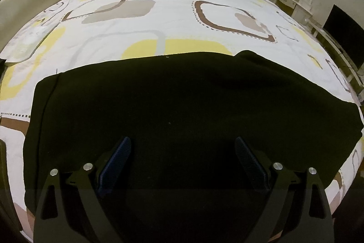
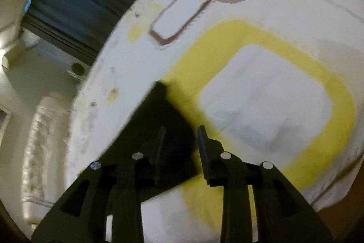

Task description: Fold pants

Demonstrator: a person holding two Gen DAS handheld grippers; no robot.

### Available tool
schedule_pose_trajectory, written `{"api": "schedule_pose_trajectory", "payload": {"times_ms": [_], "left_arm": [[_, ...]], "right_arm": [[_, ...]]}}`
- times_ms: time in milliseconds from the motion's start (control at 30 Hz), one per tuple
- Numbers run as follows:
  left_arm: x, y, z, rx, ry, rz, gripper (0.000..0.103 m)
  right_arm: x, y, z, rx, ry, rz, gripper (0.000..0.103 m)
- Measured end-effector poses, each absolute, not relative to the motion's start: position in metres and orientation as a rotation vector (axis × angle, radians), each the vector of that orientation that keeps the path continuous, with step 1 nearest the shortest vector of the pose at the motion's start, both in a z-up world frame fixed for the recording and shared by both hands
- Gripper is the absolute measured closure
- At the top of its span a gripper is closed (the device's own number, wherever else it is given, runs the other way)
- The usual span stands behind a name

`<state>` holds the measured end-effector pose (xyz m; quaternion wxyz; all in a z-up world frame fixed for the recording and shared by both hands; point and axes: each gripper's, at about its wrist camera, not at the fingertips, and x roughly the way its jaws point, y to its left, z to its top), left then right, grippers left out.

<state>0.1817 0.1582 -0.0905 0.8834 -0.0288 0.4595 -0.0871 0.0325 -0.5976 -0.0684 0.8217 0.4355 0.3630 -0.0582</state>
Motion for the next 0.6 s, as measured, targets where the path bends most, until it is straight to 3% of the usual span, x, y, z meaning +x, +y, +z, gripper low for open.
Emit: {"api": "schedule_pose_trajectory", "payload": {"times_ms": [333, 600], "left_arm": [[0.181, 0.174, -0.087, -0.176, 0.929, -0.217, 0.011], [0.181, 0.173, -0.086, -0.177, 0.929, -0.215, 0.011]], "right_arm": [[0.035, -0.564, -0.108, 1.233, 0.778, -0.065, 0.072], [0.049, -0.569, -0.126, 1.271, 0.722, -0.100, 0.074]]}}
